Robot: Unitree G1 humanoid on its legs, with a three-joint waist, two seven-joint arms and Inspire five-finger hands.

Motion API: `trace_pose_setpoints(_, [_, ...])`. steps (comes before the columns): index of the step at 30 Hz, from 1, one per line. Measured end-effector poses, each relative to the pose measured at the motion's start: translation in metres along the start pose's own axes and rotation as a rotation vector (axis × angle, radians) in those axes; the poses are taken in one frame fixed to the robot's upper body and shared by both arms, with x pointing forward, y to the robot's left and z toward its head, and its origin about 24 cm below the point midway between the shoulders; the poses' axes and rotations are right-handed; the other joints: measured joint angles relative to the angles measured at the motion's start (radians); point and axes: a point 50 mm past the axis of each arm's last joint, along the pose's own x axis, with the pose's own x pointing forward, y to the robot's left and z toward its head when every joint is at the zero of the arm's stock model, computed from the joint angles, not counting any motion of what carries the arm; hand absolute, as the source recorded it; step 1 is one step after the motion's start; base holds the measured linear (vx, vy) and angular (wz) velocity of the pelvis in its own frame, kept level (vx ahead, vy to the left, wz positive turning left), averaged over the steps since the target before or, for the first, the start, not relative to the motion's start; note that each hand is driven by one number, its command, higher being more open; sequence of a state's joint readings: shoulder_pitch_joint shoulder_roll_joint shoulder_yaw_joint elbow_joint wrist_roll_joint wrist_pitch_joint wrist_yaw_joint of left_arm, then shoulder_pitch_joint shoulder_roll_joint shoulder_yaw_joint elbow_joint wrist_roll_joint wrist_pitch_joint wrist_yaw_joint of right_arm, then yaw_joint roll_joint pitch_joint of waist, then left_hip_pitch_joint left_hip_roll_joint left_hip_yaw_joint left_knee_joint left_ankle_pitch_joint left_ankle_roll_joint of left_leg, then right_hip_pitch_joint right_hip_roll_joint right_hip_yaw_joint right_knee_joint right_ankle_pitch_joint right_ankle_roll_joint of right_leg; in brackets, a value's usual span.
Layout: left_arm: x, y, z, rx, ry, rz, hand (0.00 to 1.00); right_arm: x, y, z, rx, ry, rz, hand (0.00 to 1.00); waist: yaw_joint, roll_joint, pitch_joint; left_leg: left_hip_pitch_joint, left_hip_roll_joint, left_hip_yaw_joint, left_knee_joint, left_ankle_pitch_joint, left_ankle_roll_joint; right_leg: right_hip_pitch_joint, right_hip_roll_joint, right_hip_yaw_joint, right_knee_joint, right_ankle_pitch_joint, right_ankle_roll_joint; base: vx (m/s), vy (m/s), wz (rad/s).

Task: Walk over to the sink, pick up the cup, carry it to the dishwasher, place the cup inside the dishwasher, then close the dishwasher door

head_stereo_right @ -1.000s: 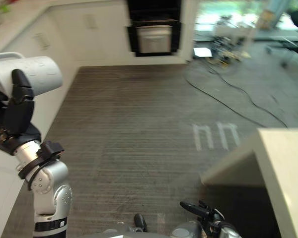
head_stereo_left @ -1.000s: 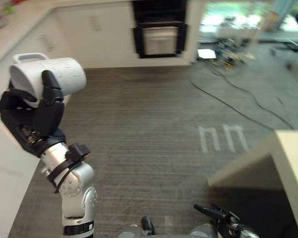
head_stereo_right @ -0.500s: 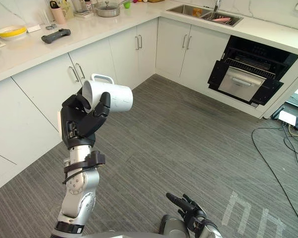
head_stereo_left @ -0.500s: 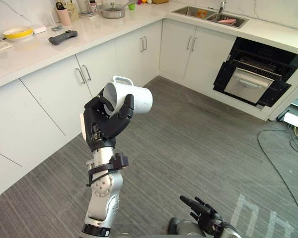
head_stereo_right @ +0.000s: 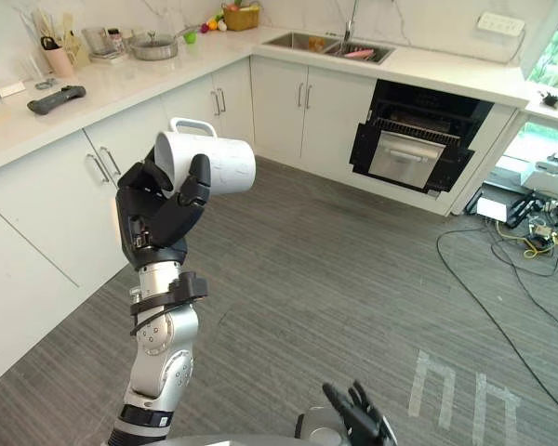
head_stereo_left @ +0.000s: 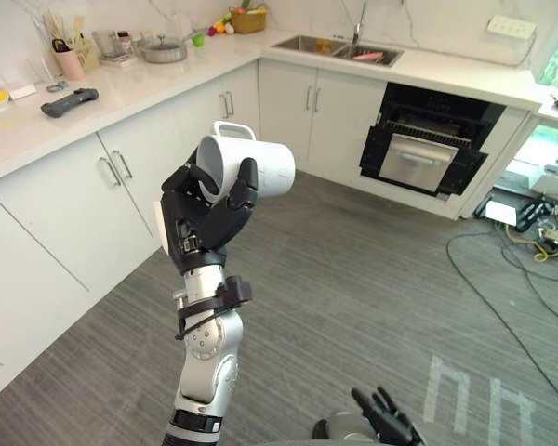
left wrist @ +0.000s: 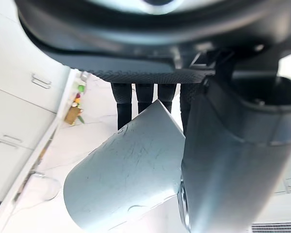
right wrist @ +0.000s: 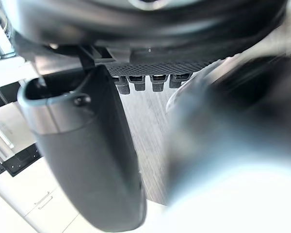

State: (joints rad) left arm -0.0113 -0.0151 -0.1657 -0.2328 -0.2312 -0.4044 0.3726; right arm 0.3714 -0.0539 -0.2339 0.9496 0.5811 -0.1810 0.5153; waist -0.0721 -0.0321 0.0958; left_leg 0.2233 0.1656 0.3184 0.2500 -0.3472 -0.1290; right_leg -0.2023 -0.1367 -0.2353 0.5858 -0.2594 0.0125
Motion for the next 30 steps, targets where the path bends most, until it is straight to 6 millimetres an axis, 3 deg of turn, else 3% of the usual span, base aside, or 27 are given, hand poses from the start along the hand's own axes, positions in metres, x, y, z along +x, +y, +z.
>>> trace_pose_setpoints(1, [-0.002, 0.008, 0.001, 0.013, -0.006, 0.031, 0.00, -0.004, -0.003, -0.004, 0.005, 0.019, -0.012, 1.00, -0.001, 0.010, -0.017, 0.001, 0.018, -0.004, -0.002, -0.008, -0.009, -0.002, 0.016, -0.014, 0.011, -0.033, -0.012, 0.29, -0.172, 0.21])
trace_pose_setpoints(2, [-0.004, 0.015, 0.005, 0.026, -0.015, 0.059, 0.00, -0.003, -0.003, -0.006, 0.016, 0.028, -0.012, 1.00, 0.004, 0.015, -0.022, -0.037, 0.055, -0.018, 0.156, -0.016, -0.003, 0.017, 0.043, -0.026, -0.002, -0.059, -0.034, 0.38, -0.186, 0.18])
trace_pose_setpoints(3, [-0.009, 0.023, 0.008, 0.032, -0.016, 0.100, 0.00, -0.001, -0.003, -0.004, -0.015, 0.054, -0.006, 1.00, 0.008, 0.022, -0.017, -0.177, 0.114, -0.043, 0.468, 0.024, 0.063, 0.035, 0.056, -0.036, 0.001, -0.079, -0.045, 0.38, -0.148, 0.11])
trace_pose_setpoints(4, [-0.012, 0.027, 0.008, 0.030, -0.008, 0.126, 0.00, -0.001, -0.005, -0.002, -0.034, 0.064, -0.006, 1.00, 0.012, 0.029, -0.016, -0.237, 0.142, -0.070, 0.593, 0.079, 0.096, 0.054, 0.066, -0.041, -0.008, -0.087, -0.047, 0.28, -0.088, 0.05])
trace_pose_setpoints(5, [-0.015, 0.032, 0.008, 0.030, 0.000, 0.149, 0.00, -0.002, -0.007, 0.000, -0.046, 0.068, -0.008, 1.00, 0.020, 0.030, -0.013, -0.286, 0.172, -0.085, 0.705, 0.140, 0.119, 0.082, 0.076, -0.045, -0.022, -0.095, -0.051, 0.38, -0.010, 0.19])
trace_pose_setpoints(6, [-0.023, 0.042, 0.006, 0.055, 0.026, 0.193, 0.00, -0.002, -0.011, 0.005, -0.085, 0.078, -0.011, 1.00, 0.034, 0.038, -0.009, -0.419, 0.221, -0.093, 0.903, 0.165, 0.122, 0.162, 0.084, -0.068, -0.070, -0.109, -0.061, 0.38, 0.025, 0.30])
trace_pose_setpoints(7, [-0.025, 0.044, 0.005, 0.063, 0.035, 0.201, 0.00, -0.003, -0.012, 0.006, -0.094, 0.083, -0.013, 1.00, 0.034, 0.035, -0.006, -0.449, 0.220, -0.080, 0.910, 0.155, 0.126, 0.196, 0.081, -0.079, -0.097, -0.110, -0.059, 0.37, 0.046, 0.37])
trace_pose_setpoints(9, [-0.029, 0.049, 0.004, 0.078, 0.049, 0.215, 0.00, -0.003, -0.016, 0.010, -0.106, 0.093, -0.017, 1.00, 0.058, 0.029, -0.003, -0.486, 0.199, 0.022, 0.795, 0.100, 0.136, 0.291, 0.058, -0.091, -0.173, -0.104, -0.044, 0.39, 0.095, 0.25])
trace_pose_setpoints(10, [-0.029, 0.050, 0.005, 0.081, 0.044, 0.220, 0.00, -0.001, -0.017, 0.017, -0.116, 0.091, -0.017, 1.00, 0.071, 0.028, 0.001, -0.496, 0.168, 0.102, 0.668, 0.077, 0.129, 0.343, 0.035, -0.100, -0.213, -0.097, -0.020, 0.57, 0.190, 0.21])
trace_pose_setpoints(12, [-0.029, 0.050, 0.006, 0.083, 0.039, 0.225, 0.00, 0.003, -0.018, 0.028, -0.120, 0.072, -0.007, 1.00, 0.072, 0.028, 0.002, -0.507, 0.091, 0.158, 0.448, 0.091, 0.115, 0.398, -0.002, -0.112, -0.258, -0.095, -0.014, 0.52, 0.221, 0.19])
trace_pose_setpoints(13, [-0.028, 0.050, 0.007, 0.085, 0.029, 0.227, 0.00, 0.008, -0.018, 0.040, -0.112, 0.033, -0.004, 1.00, 0.074, 0.031, 0.004, -0.514, 0.014, 0.137, 0.169, 0.194, 0.094, 0.442, -0.029, -0.113, -0.284, -0.094, -0.012, 0.46, 0.248, 0.00])
trace_pose_setpoints(15, [-0.028, 0.050, 0.009, 0.094, 0.015, 0.233, 0.00, 0.017, -0.013, 0.050, -0.097, -0.002, 0.005, 1.00, 0.086, 0.032, 0.004, -0.528, -0.025, 0.056, 0.072, 0.397, 0.088, 0.483, -0.046, -0.077, -0.317, -0.093, -0.001, 0.47, 0.317, -0.19])
trace_pose_setpoints(16, [-0.027, 0.051, 0.008, 0.101, 0.011, 0.228, 0.00, 0.022, -0.008, 0.051, -0.084, -0.010, 0.014, 1.00, 0.083, 0.017, 0.004, -0.529, -0.055, 0.044, 0.090, 0.394, 0.169, 0.496, -0.062, -0.062, -0.331, -0.084, 0.018, 0.48, 0.364, 0.09])
trace_pose_setpoints(17, [-0.022, 0.048, 0.007, 0.095, 0.003, 0.213, 0.00, 0.027, -0.002, 0.052, -0.070, -0.016, 0.034, 1.00, 0.075, 0.015, 0.024, -0.551, -0.058, 0.031, 0.177, 0.328, 0.186, 0.507, -0.076, -0.034, -0.324, -0.050, 0.076, 0.37, 0.293, 0.25])
trace_pose_setpoints(19, [-0.020, 0.055, 0.005, 0.116, 0.008, 0.215, 0.00, 0.029, 0.001, 0.044, -0.068, 0.030, 0.034, 1.00, 0.085, -0.013, 0.036, -0.561, -0.057, 0.012, 0.318, 0.230, 0.201, 0.543, -0.097, 0.024, -0.311, -0.020, 0.117, 0.52, 0.361, -0.02])
trace_pose_setpoints(21, [-0.021, 0.066, 0.000, 0.133, 0.037, 0.242, 0.00, 0.028, -0.001, 0.038, -0.055, 0.051, 0.022, 1.00, 0.082, -0.018, 0.033, -0.549, -0.058, -0.007, 0.394, 0.183, 0.223, 0.564, -0.108, 0.035, -0.280, 0.057, 0.126, 0.47, 0.260, -0.18])
trace_pose_setpoints(22, [-0.021, 0.067, -0.001, 0.117, 0.051, 0.233, 0.00, 0.024, -0.004, 0.032, -0.036, 0.069, 0.007, 1.00, 0.081, -0.021, 0.035, -0.530, -0.056, -0.008, 0.435, 0.173, 0.216, 0.565, -0.117, 0.035, -0.225, 0.126, 0.127, 0.43, 0.264, 0.04])
trace_pose_setpoints(24, [-0.019, 0.057, -0.003, 0.092, 0.058, 0.158, 0.00, 0.012, -0.014, 0.017, 0.005, 0.090, -0.033, 1.00, 0.085, -0.039, 0.029, -0.429, -0.106, -0.026, 0.353, 0.121, 0.198, 0.514, -0.168, 0.012, -0.026, 0.235, 0.132, 0.37, 0.243, 0.17])
trace_pose_setpoints(25, [-0.018, 0.048, -0.003, 0.078, 0.054, 0.099, 0.00, 0.004, -0.020, 0.007, 0.023, 0.107, -0.062, 1.00, 0.075, -0.055, 0.016, -0.349, -0.161, -0.041, 0.241, 0.076, 0.169, 0.427, -0.234, -0.005, 0.166, 0.348, 0.116, 0.43, 0.191, 0.24])
trace_pose_setpoints(26, [-0.016, 0.044, -0.003, 0.094, 0.055, 0.049, 0.00, 0.004, -0.018, 0.009, 0.027, 0.071, -0.058, 1.00, 0.058, -0.061, 0.012, -0.297, -0.183, -0.046, 0.175, 0.082, 0.172, 0.317, -0.234, 0.052, 0.343, 0.302, 0.119, 0.43, 0.163, 0.21])
trace_pose_setpoints(27, [-0.016, 0.042, -0.003, 0.102, 0.060, 0.031, 0.00, 0.006, -0.016, 0.011, 0.022, 0.063, -0.050, 1.00, 0.052, -0.057, 0.013, -0.265, -0.183, -0.046, 0.144, 0.088, 0.172, 0.267, -0.212, 0.067, 0.401, 0.260, 0.118, 0.37, 0.108, -0.05])
trace_pose_setpoints(29, [-0.015, 0.027, -0.008, 0.076, 0.079, -0.031, 0.00, 0.008, -0.009, 0.014, 0.013, 0.012, -0.024, 1.00, 0.045, -0.031, 0.035, -0.135, -0.168, -0.050, 0.006, 0.111, 0.161, 0.115, -0.097, 0.061, 0.476, 0.109, 0.103, 0.39, 0.076, -0.06])
trace_pose_setpoints(30, [-0.013, 0.015, -0.010, 0.048, 0.082, -0.082, 0.00, 0.008, -0.005, 0.010, 0.028, 0.003, -0.029, 1.00, 0.033, -0.032, 0.039, -0.079, -0.156, -0.064, -0.046, 0.112, 0.158, 0.027, -0.049, 0.014, 0.469, 0.049, 0.090, 0.36, 0.002, 0.18])
